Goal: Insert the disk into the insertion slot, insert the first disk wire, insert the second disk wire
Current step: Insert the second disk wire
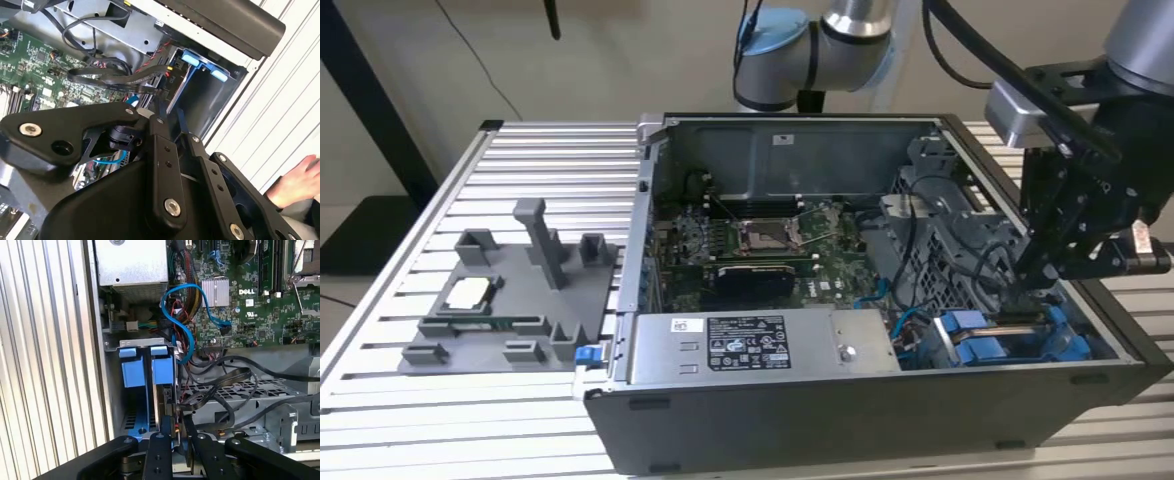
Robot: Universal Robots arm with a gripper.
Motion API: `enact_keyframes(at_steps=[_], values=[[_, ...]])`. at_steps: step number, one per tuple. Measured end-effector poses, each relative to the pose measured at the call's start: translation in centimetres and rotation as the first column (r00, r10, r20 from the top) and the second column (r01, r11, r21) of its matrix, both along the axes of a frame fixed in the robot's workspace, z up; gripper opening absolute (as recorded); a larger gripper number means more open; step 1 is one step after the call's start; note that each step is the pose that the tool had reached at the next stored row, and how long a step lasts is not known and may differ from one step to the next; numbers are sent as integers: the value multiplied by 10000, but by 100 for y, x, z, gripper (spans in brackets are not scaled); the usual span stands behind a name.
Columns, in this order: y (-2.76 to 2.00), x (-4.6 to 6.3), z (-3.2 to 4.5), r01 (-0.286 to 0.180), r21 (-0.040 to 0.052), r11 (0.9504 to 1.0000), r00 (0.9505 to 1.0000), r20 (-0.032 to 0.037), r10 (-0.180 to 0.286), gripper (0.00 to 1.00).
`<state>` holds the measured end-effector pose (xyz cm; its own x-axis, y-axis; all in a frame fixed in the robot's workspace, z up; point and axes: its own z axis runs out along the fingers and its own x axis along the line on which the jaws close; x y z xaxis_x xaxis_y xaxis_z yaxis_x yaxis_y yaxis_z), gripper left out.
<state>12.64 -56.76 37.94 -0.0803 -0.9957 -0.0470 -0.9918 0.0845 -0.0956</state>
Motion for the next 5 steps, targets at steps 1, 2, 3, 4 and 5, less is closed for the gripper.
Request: enact_keyframes(at_steps=[1, 2, 3, 4, 5], values=[[0, 0, 0, 0, 1, 10000, 10000, 0, 0, 24], [0, 0, 2, 0, -1, 10000, 10000, 0, 0, 24], [0, 0, 4, 0, -1, 10000, 10000, 0, 0, 24], [0, 0, 4, 0, -2, 10000, 10000, 0, 0, 24], [0, 0, 4, 0, -2, 10000, 10000, 0, 0, 24]])
